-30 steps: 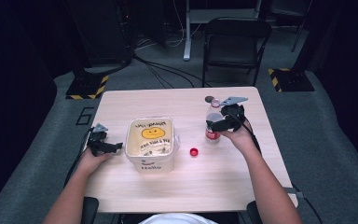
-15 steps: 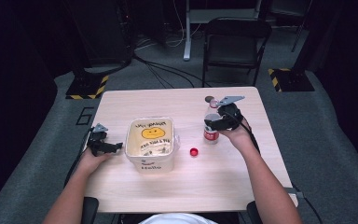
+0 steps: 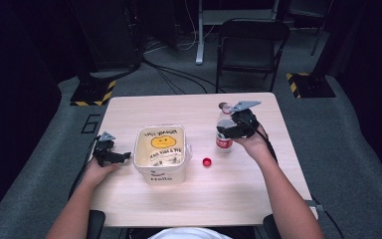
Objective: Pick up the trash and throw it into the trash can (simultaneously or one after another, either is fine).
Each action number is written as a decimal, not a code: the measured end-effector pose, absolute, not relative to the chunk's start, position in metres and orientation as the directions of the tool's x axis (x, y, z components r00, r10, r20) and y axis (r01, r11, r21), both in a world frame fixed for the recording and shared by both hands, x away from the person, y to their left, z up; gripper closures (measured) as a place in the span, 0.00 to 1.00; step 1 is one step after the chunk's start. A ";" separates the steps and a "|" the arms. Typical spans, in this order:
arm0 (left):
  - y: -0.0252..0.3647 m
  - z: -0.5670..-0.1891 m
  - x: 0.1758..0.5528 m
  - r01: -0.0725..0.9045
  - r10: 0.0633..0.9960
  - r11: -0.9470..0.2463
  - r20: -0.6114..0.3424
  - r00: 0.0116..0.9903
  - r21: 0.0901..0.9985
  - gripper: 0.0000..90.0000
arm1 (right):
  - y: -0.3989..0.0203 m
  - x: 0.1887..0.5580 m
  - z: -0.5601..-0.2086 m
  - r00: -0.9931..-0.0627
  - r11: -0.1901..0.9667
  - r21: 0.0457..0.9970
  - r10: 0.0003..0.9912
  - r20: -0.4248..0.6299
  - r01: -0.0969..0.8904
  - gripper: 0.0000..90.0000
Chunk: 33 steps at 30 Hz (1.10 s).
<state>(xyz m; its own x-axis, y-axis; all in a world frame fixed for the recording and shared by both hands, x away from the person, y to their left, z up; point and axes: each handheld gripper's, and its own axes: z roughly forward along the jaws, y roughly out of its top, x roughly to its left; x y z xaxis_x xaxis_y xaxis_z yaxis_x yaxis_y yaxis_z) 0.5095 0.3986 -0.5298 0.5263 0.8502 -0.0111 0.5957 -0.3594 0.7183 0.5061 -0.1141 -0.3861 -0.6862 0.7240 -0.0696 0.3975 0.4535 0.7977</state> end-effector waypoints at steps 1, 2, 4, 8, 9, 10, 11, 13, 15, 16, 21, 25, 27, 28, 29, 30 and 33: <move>0.399 -0.530 0.510 0.596 0.850 -0.359 -0.011 0.526 0.718 0.00 | -0.113 0.506 -0.386 -0.686 0.450 0.801 0.725 -0.070 0.395 0.28; 0.399 -0.530 0.510 0.596 0.850 -0.358 -0.013 0.526 0.719 0.00 | -0.113 0.506 -0.386 -0.686 0.450 0.801 0.725 -0.070 0.395 0.28; 0.399 -0.530 0.510 0.596 0.850 -0.359 -0.011 0.526 0.718 0.00 | -0.112 0.505 -0.382 -0.689 0.456 0.797 0.721 -0.072 0.395 0.28; 0.399 -0.530 0.510 0.596 0.850 -0.359 -0.011 0.526 0.718 0.00 | -0.111 0.504 -0.378 -0.692 0.460 0.796 0.719 -0.073 0.394 0.28; 0.399 -0.530 0.510 0.596 0.850 -0.359 -0.011 0.526 0.718 0.00 | -0.111 0.504 -0.377 -0.696 0.463 0.797 0.714 -0.076 0.387 0.28; 0.399 -0.530 0.510 0.596 0.850 -0.359 -0.011 0.526 0.718 0.00 | -0.110 0.503 -0.376 -0.698 0.462 0.800 0.712 -0.078 0.382 0.28; 0.399 -0.530 0.510 0.596 0.850 -0.359 -0.011 0.526 0.718 0.00 | -0.109 0.502 -0.375 -0.694 0.455 0.802 0.716 -0.071 0.387 0.28; 0.399 -0.530 0.510 0.596 0.850 -0.359 -0.011 0.526 0.718 0.00 | -0.109 0.501 -0.372 -0.701 0.462 0.800 0.710 -0.076 0.382 0.28; 0.399 -0.530 0.510 0.596 0.850 -0.359 -0.011 0.526 0.718 0.00 | -0.108 0.500 -0.371 -0.701 0.465 0.799 0.709 -0.078 0.381 0.28; 0.399 -0.530 0.510 0.596 0.850 -0.360 -0.011 0.526 0.718 0.00 | -0.106 0.499 -0.368 -0.706 0.470 0.798 0.704 -0.082 0.376 0.28; 0.399 -0.530 0.510 0.596 0.850 -0.360 -0.011 0.527 0.718 0.00 | -0.102 0.496 -0.360 -0.716 0.476 0.803 0.692 -0.089 0.360 0.28; 0.399 -0.530 0.510 0.596 0.850 -0.359 -0.011 0.526 0.718 0.00 | -0.101 0.496 -0.356 -0.725 0.481 0.803 0.683 -0.091 0.352 0.28; 0.399 -0.530 0.509 0.596 0.850 -0.358 -0.012 0.526 0.718 0.00 | -0.100 0.496 -0.353 -0.727 0.482 0.802 0.681 -0.090 0.352 0.28; 0.399 -0.530 0.510 0.596 0.850 -0.359 -0.011 0.526 0.718 0.00 | -0.099 0.495 -0.350 -0.729 0.480 0.803 0.679 -0.086 0.353 0.28; 0.399 -0.530 0.510 0.596 0.850 -0.359 -0.011 0.526 0.718 0.00 | -0.099 0.495 -0.350 -0.729 0.480 0.803 0.679 -0.086 0.353 0.28; 0.399 -0.530 0.510 0.596 0.850 -0.359 -0.011 0.526 0.718 0.00 | -0.099 0.495 -0.347 -0.732 0.478 0.806 0.676 -0.084 0.349 0.28; 0.399 -0.530 0.510 0.596 0.850 -0.359 -0.011 0.526 0.718 0.00 | -0.098 0.494 -0.343 -0.736 0.473 0.809 0.672 -0.075 0.349 0.28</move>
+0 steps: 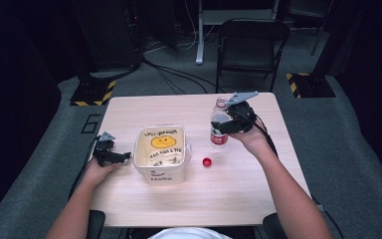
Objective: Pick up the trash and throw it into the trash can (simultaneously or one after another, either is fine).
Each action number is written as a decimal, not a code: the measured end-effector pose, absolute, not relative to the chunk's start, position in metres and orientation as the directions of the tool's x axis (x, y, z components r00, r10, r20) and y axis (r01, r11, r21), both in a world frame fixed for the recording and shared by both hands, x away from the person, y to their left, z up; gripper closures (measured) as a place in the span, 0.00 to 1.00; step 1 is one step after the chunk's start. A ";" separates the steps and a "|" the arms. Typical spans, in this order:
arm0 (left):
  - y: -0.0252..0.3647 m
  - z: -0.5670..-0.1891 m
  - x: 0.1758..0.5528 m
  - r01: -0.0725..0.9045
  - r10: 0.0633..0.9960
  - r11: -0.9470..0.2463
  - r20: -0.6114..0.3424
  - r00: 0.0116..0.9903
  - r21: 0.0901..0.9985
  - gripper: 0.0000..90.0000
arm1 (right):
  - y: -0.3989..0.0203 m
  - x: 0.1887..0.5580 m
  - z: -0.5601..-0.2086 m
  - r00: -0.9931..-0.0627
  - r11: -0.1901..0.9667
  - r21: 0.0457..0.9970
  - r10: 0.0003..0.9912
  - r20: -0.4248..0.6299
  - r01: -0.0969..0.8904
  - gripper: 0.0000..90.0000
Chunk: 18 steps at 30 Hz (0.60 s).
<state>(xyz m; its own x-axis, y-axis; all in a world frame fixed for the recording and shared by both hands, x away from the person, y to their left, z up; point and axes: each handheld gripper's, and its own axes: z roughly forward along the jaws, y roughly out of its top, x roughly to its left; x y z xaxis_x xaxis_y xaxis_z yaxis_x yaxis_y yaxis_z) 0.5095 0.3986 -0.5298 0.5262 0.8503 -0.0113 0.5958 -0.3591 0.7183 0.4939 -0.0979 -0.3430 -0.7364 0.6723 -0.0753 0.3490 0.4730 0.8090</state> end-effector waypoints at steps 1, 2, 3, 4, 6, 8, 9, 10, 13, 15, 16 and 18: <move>0.399 -0.530 0.510 0.596 0.850 -0.359 -0.011 0.526 0.718 0.00 | -0.097 0.492 -0.339 -0.738 0.473 0.810 0.670 -0.076 0.345 0.28; 0.399 -0.530 0.510 0.596 0.850 -0.359 -0.011 0.526 0.718 0.00 | -0.096 0.491 -0.337 -0.739 0.471 0.812 0.670 -0.075 0.345 0.28; 0.399 -0.530 0.510 0.596 0.850 -0.359 -0.011 0.526 0.718 0.00 | -0.096 0.491 -0.337 -0.739 0.471 0.812 0.670 -0.075 0.345 0.28; 0.399 -0.530 0.510 0.596 0.850 -0.359 -0.011 0.526 0.718 0.00 | -0.095 0.490 -0.333 -0.746 0.475 0.814 0.661 -0.079 0.334 0.28; 0.399 -0.530 0.510 0.596 0.850 -0.359 -0.011 0.526 0.718 0.00 | -0.094 0.489 -0.330 -0.750 0.468 0.819 0.658 -0.072 0.331 0.28; 0.399 -0.530 0.510 0.596 0.850 -0.359 -0.011 0.526 0.718 0.00 | -0.094 0.489 -0.328 -0.753 0.468 0.819 0.654 -0.069 0.331 0.28; 0.399 -0.530 0.510 0.596 0.850 -0.359 -0.012 0.526 0.718 0.00 | -0.093 0.489 -0.325 -0.755 0.473 0.817 0.652 -0.073 0.330 0.28; 0.399 -0.530 0.510 0.596 0.850 -0.359 -0.012 0.526 0.718 0.00 | -0.093 0.489 -0.325 -0.755 0.473 0.817 0.652 -0.073 0.330 0.28; 0.399 -0.530 0.510 0.596 0.850 -0.359 -0.011 0.526 0.718 0.00 | -0.092 0.488 -0.318 -0.758 0.470 0.821 0.648 -0.071 0.325 0.28; 0.399 -0.530 0.510 0.596 0.850 -0.359 -0.011 0.526 0.718 0.00 | -0.091 0.487 -0.314 -0.763 0.465 0.825 0.643 -0.066 0.320 0.28; 0.399 -0.530 0.510 0.596 0.850 -0.359 -0.011 0.526 0.718 0.00 | -0.091 0.487 -0.314 -0.763 0.465 0.825 0.643 -0.066 0.320 0.28; 0.399 -0.530 0.510 0.596 0.850 -0.360 -0.011 0.526 0.718 0.00 | -0.090 0.485 -0.309 -0.767 0.469 0.827 0.638 -0.074 0.310 0.28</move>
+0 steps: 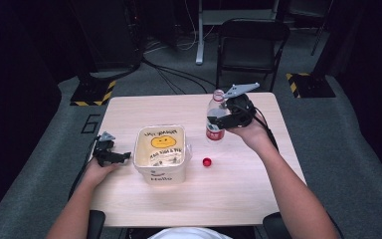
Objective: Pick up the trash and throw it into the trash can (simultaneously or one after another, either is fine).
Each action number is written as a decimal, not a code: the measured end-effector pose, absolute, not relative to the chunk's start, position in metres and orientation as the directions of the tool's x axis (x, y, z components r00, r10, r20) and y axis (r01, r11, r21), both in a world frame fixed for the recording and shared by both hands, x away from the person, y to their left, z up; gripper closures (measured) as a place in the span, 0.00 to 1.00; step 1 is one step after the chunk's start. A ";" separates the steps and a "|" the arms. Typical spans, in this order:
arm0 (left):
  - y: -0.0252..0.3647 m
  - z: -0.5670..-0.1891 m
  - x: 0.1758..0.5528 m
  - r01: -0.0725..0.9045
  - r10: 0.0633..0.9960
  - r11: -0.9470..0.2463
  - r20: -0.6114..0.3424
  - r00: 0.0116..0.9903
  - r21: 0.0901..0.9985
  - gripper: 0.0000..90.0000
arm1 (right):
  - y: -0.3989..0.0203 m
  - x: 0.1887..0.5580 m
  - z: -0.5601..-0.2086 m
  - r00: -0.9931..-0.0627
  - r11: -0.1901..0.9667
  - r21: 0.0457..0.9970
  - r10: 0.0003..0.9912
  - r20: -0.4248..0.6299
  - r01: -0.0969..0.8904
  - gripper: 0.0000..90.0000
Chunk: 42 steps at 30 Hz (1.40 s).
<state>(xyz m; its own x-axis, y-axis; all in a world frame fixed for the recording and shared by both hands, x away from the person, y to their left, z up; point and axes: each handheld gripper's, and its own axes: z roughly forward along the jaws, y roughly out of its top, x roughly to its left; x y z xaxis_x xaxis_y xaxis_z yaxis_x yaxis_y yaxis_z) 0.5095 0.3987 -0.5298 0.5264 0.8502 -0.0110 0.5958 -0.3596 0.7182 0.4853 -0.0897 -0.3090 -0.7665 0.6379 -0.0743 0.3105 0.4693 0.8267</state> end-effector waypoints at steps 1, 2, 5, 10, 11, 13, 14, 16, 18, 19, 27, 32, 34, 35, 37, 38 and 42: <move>0.399 -0.530 0.510 0.596 0.850 -0.359 -0.011 0.526 0.718 0.00 | -0.088 0.484 -0.306 -0.769 0.469 0.827 0.636 -0.073 0.309 0.28; 0.399 -0.530 0.510 0.596 0.850 -0.359 -0.011 0.526 0.718 0.00 | -0.088 0.484 -0.306 -0.769 0.469 0.827 0.636 -0.073 0.309 0.28; 0.399 -0.530 0.510 0.596 0.850 -0.360 -0.010 0.527 0.718 0.00 | -0.085 0.482 -0.300 -0.780 0.475 0.829 0.621 -0.079 0.294 0.28; 0.399 -0.530 0.510 0.596 0.850 -0.359 -0.012 0.526 0.718 0.00 | -0.080 0.481 -0.292 -0.789 0.482 0.825 0.610 -0.075 0.295 0.28; 0.399 -0.530 0.510 0.596 0.850 -0.359 -0.011 0.526 0.718 0.00 | -0.078 0.481 -0.289 -0.795 0.480 0.828 0.602 -0.070 0.291 0.28; 0.399 -0.530 0.510 0.596 0.850 -0.359 -0.011 0.526 0.718 0.00 | -0.075 0.481 -0.286 -0.800 0.483 0.827 0.596 -0.071 0.287 0.28; 0.399 -0.530 0.510 0.596 0.850 -0.359 -0.011 0.526 0.718 0.00 | -0.075 0.481 -0.286 -0.800 0.483 0.827 0.596 -0.071 0.287 0.28; 0.399 -0.530 0.510 0.596 0.850 -0.359 -0.011 0.526 0.718 0.00 | -0.071 0.480 -0.280 -0.805 0.486 0.826 0.589 -0.069 0.285 0.28; 0.399 -0.530 0.510 0.596 0.850 -0.359 -0.011 0.526 0.718 0.00 | -0.070 0.480 -0.278 -0.808 0.488 0.827 0.585 -0.072 0.280 0.28; 0.399 -0.530 0.510 0.596 0.850 -0.359 -0.012 0.526 0.718 0.00 | -0.068 0.480 -0.275 -0.813 0.493 0.827 0.578 -0.077 0.272 0.28; 0.399 -0.530 0.510 0.596 0.850 -0.359 -0.011 0.526 0.718 0.00 | -0.060 0.477 -0.264 -0.826 0.507 0.826 0.555 -0.095 0.246 0.28; 0.399 -0.530 0.510 0.596 0.850 -0.359 -0.011 0.526 0.718 0.00 | -0.058 0.477 -0.261 -0.829 0.508 0.825 0.552 -0.092 0.247 0.28; 0.399 -0.530 0.510 0.596 0.850 -0.359 -0.011 0.526 0.718 0.00 | -0.056 0.478 -0.259 -0.830 0.507 0.825 0.551 -0.086 0.251 0.28; 0.399 -0.530 0.510 0.596 0.850 -0.360 -0.011 0.527 0.718 0.00 | -0.056 0.478 -0.259 -0.832 0.509 0.825 0.547 -0.091 0.245 0.28; 0.399 -0.530 0.510 0.596 0.850 -0.359 -0.012 0.526 0.718 0.00 | -0.056 0.478 -0.258 -0.832 0.505 0.827 0.549 -0.085 0.249 0.28; 0.399 -0.530 0.510 0.596 0.850 -0.359 -0.011 0.526 0.718 0.00 | -0.055 0.478 -0.258 -0.833 0.501 0.829 0.547 -0.079 0.250 0.28; 0.399 -0.530 0.510 0.596 0.850 -0.359 -0.011 0.526 0.718 0.00 | -0.054 0.477 -0.256 -0.838 0.502 0.829 0.540 -0.079 0.245 0.28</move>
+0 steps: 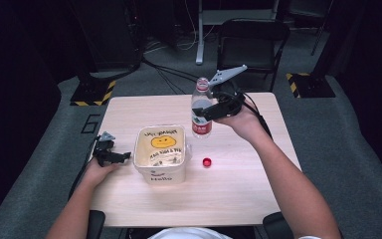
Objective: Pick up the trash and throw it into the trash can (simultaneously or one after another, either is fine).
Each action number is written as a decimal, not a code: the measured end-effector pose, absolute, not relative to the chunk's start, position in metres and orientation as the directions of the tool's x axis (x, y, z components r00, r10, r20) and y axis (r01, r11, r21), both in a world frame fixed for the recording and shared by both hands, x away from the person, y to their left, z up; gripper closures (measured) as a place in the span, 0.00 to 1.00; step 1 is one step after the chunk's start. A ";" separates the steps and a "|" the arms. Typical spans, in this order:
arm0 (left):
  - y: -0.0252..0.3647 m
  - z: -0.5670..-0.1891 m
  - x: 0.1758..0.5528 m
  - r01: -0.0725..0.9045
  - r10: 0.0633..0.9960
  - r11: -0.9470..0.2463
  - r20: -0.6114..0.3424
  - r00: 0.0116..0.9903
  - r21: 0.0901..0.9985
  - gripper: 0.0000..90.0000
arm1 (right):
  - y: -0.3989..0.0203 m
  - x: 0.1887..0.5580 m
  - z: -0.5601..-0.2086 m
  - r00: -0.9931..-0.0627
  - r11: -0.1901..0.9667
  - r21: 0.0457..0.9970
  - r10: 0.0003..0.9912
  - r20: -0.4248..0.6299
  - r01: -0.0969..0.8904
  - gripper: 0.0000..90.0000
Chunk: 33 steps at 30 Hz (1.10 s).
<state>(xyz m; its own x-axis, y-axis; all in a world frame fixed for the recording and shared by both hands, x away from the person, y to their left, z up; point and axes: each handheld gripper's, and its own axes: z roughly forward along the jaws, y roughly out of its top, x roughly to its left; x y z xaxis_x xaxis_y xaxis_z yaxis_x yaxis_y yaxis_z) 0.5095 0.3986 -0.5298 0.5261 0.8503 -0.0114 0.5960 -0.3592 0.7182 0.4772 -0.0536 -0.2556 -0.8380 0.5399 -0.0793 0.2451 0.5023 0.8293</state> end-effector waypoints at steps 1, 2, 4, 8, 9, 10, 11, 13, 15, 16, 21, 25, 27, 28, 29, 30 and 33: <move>0.399 -0.530 0.510 0.596 0.850 -0.359 -0.011 0.526 0.718 0.00 | -0.052 0.477 -0.254 -0.840 0.502 0.831 0.536 -0.081 0.240 0.28; 0.399 -0.530 0.510 0.596 0.850 -0.359 -0.012 0.526 0.718 0.00 | -0.052 0.476 -0.253 -0.841 0.501 0.832 0.534 -0.082 0.237 0.28; 0.399 -0.530 0.510 0.596 0.850 -0.359 -0.011 0.526 0.719 0.00 | -0.051 0.475 -0.252 -0.843 0.506 0.830 0.532 -0.086 0.235 0.28; 0.399 -0.530 0.510 0.595 0.851 -0.359 -0.010 0.526 0.719 0.00 | -0.047 0.474 -0.247 -0.849 0.511 0.832 0.520 -0.096 0.218 0.28; 0.399 -0.530 0.510 0.595 0.851 -0.359 -0.010 0.526 0.719 0.00 | -0.045 0.474 -0.245 -0.855 0.508 0.836 0.509 -0.100 0.205 0.28; 0.399 -0.530 0.510 0.595 0.851 -0.359 -0.010 0.526 0.719 0.00 | -0.044 0.474 -0.245 -0.854 0.506 0.836 0.513 -0.092 0.214 0.28; 0.399 -0.530 0.510 0.595 0.850 -0.359 -0.010 0.526 0.719 0.00 | -0.044 0.474 -0.245 -0.854 0.506 0.836 0.513 -0.092 0.214 0.28; 0.399 -0.530 0.510 0.595 0.851 -0.359 -0.010 0.526 0.719 0.00 | -0.039 0.474 -0.243 -0.859 0.515 0.833 0.502 -0.102 0.202 0.28; 0.399 -0.530 0.510 0.595 0.851 -0.359 -0.010 0.525 0.720 0.00 | -0.036 0.474 -0.242 -0.864 0.516 0.834 0.493 -0.105 0.194 0.28; 0.399 -0.530 0.510 0.595 0.851 -0.359 -0.010 0.525 0.720 0.00 | -0.036 0.474 -0.242 -0.864 0.516 0.834 0.493 -0.105 0.194 0.28; 0.399 -0.530 0.510 0.595 0.851 -0.359 -0.010 0.526 0.720 0.00 | -0.025 0.473 -0.240 -0.873 0.521 0.833 0.476 -0.104 0.185 0.28; 0.399 -0.530 0.510 0.595 0.851 -0.359 -0.010 0.526 0.720 0.00 | -0.018 0.474 -0.239 -0.879 0.526 0.831 0.466 -0.104 0.181 0.28; 0.399 -0.530 0.510 0.595 0.851 -0.359 -0.010 0.526 0.719 0.00 | -0.017 0.474 -0.239 -0.879 0.527 0.831 0.464 -0.105 0.179 0.28; 0.399 -0.530 0.510 0.594 0.850 -0.359 -0.010 0.526 0.719 0.00 | -0.013 0.474 -0.238 -0.884 0.526 0.833 0.455 -0.106 0.171 0.28; 0.399 -0.530 0.510 0.595 0.851 -0.359 -0.010 0.526 0.719 0.00 | -0.012 0.474 -0.237 -0.884 0.524 0.834 0.457 -0.102 0.175 0.28; 0.399 -0.530 0.510 0.595 0.851 -0.359 -0.010 0.526 0.719 0.00 | -0.012 0.474 -0.237 -0.884 0.524 0.834 0.457 -0.102 0.175 0.28; 0.399 -0.530 0.510 0.595 0.851 -0.359 -0.010 0.526 0.719 0.00 | -0.006 0.473 -0.237 -0.888 0.525 0.834 0.448 -0.103 0.168 0.28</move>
